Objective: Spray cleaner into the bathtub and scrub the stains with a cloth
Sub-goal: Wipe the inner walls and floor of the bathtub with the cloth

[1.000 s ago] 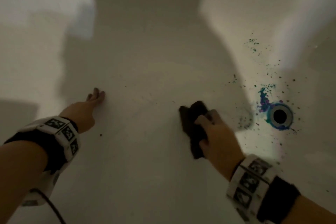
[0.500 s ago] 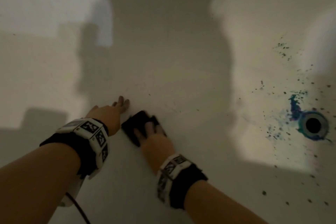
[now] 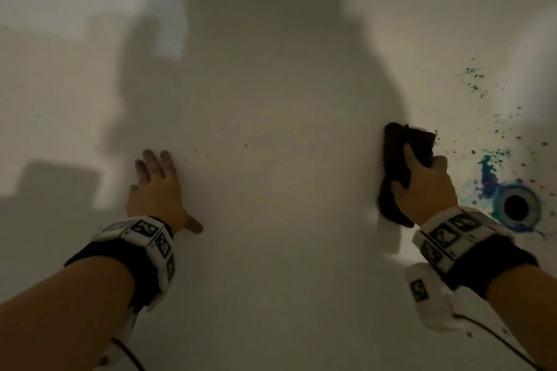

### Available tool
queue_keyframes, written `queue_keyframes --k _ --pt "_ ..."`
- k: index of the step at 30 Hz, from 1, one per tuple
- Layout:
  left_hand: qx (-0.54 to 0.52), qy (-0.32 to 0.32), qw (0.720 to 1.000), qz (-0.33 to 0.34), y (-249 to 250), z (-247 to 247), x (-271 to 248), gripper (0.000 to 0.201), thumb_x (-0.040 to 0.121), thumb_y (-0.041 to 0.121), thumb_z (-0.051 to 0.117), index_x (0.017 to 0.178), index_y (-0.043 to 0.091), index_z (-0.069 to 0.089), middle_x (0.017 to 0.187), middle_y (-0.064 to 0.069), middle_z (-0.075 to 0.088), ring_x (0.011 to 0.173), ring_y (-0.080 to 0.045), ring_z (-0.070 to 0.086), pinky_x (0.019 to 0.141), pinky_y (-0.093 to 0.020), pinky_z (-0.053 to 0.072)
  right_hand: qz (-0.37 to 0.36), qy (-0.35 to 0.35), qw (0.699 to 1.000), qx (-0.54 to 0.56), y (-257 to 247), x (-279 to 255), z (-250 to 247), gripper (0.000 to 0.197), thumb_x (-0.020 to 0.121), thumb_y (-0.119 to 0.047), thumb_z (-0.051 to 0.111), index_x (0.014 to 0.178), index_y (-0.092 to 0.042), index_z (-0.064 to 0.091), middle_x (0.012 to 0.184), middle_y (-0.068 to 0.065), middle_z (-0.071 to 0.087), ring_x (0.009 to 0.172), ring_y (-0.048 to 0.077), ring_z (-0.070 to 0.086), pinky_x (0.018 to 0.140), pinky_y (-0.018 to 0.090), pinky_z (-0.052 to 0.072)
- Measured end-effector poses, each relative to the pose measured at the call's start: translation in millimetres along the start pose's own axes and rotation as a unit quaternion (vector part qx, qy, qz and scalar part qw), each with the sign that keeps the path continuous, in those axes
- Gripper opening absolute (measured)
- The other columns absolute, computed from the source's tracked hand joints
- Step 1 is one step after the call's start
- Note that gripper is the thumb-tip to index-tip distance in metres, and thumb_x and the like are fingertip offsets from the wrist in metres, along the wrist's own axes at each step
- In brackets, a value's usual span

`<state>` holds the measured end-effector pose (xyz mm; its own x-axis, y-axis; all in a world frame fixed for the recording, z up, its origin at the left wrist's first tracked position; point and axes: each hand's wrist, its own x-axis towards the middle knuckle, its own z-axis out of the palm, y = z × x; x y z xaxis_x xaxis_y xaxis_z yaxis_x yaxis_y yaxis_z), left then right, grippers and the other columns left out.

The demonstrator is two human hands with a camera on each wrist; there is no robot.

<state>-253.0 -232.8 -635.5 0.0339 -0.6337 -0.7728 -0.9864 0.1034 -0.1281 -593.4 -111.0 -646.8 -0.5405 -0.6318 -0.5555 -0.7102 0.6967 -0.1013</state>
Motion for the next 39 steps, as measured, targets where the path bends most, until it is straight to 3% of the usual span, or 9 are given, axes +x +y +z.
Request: queue_keyframes --k 2,4,10,15,17,19,24,31,39 --pt "-0.036 0.004 0.999 0.008 -1 2 2 0.147 0.053 0.039 0.088 0.144 0.006 -0.023 0.150 -0.017 -0.028 0.142 -0.033 -0.015 0.117 -0.045 0.015 0.027 -0.018 0.999 -0.013 -6 1 1 0.083 0.087 -0.039 0.058 0.149 -0.027 0.004 0.142 0.022 0.016 0.119 0.043 0.038 0.100 0.046 0.037" --pt "-0.047 0.005 0.999 0.016 -2 4 1 0.147 0.053 0.039 0.088 0.144 0.007 -0.023 0.151 -0.016 -0.028 0.142 -0.032 -0.016 0.117 -0.044 0.014 0.034 -0.022 0.999 -0.021 -10 2 -1 0.083 0.087 -0.030 0.060 0.148 -0.031 0.004 0.141 0.021 0.016 0.117 0.043 0.039 0.097 0.045 0.038" --pt "-0.073 0.017 0.996 0.038 -11 7 0 0.147 0.053 0.045 0.086 0.144 0.013 -0.025 0.150 -0.011 -0.031 0.142 -0.028 -0.018 0.117 -0.041 0.014 0.014 0.008 0.995 0.101 -30 -8 -15 0.059 0.087 -0.007 0.055 0.142 -0.019 0.036 0.137 0.021 0.033 0.116 0.040 0.044 0.099 0.038 0.036" --pt "-0.081 0.022 0.996 0.042 -13 8 0 0.145 0.055 0.045 0.085 0.144 0.015 -0.026 0.149 -0.009 -0.033 0.142 -0.026 -0.020 0.117 -0.039 0.012 -0.268 0.048 0.953 0.136 -138 -58 -4 0.050 0.076 -0.008 0.043 0.124 -0.008 0.059 0.109 0.033 0.052 0.085 0.046 0.060 0.076 0.034 0.052" --pt "-0.081 0.024 0.996 0.039 -13 9 0 0.144 0.057 0.045 0.084 0.143 0.016 -0.027 0.149 -0.008 -0.033 0.142 -0.025 -0.019 0.117 -0.038 0.013 -0.350 0.021 0.931 0.105 -194 -70 11 0.053 0.081 -0.012 0.037 0.132 -0.013 0.051 0.121 0.037 0.045 0.098 0.047 0.056 0.080 0.040 0.053" --pt "-0.085 0.039 0.995 0.035 -12 10 0 0.133 0.067 0.046 0.078 0.143 0.017 -0.027 0.151 -0.007 -0.031 0.143 -0.026 -0.016 0.116 -0.038 0.017 -0.354 -0.104 0.929 0.037 -239 -75 30 0.056 0.093 -0.013 0.040 0.146 -0.023 0.025 0.143 0.024 0.020 0.124 0.040 0.034 0.098 0.041 0.041" --pt "-0.102 0.056 0.992 0.042 -8 8 -1 0.095 0.092 0.042 0.049 0.145 0.016 -0.024 0.152 -0.010 -0.028 0.143 -0.028 -0.014 0.115 -0.039 0.018 -0.322 -0.183 0.928 -0.039 -281 -63 61 0.058 0.097 -0.023 0.041 0.148 -0.029 0.014 0.149 0.017 0.005 0.129 0.037 0.024 0.102 0.041 0.036" --pt "-0.089 0.016 0.995 0.034 -15 9 2 0.146 0.055 0.044 0.085 0.142 0.018 -0.029 0.148 -0.007 -0.036 0.141 -0.024 -0.022 0.117 -0.036 0.012 -0.205 -0.123 0.969 -0.067 -225 -7 26 0.058 0.099 -0.017 0.031 0.149 -0.026 0.003 0.151 0.023 -0.001 0.129 0.041 0.027 0.105 0.043 0.031" --pt "0.001 0.022 1.000 0.015 0 -6 -4 0.136 0.062 0.057 0.075 0.146 0.007 -0.020 0.152 -0.016 -0.024 0.144 -0.028 -0.012 0.118 -0.038 0.010 -0.015 0.008 1.000 0.022 -36 34 -5 0.062 0.095 -0.026 0.035 0.149 -0.033 0.005 0.155 0.016 0.003 0.134 0.042 0.025 0.113 0.045 0.022"
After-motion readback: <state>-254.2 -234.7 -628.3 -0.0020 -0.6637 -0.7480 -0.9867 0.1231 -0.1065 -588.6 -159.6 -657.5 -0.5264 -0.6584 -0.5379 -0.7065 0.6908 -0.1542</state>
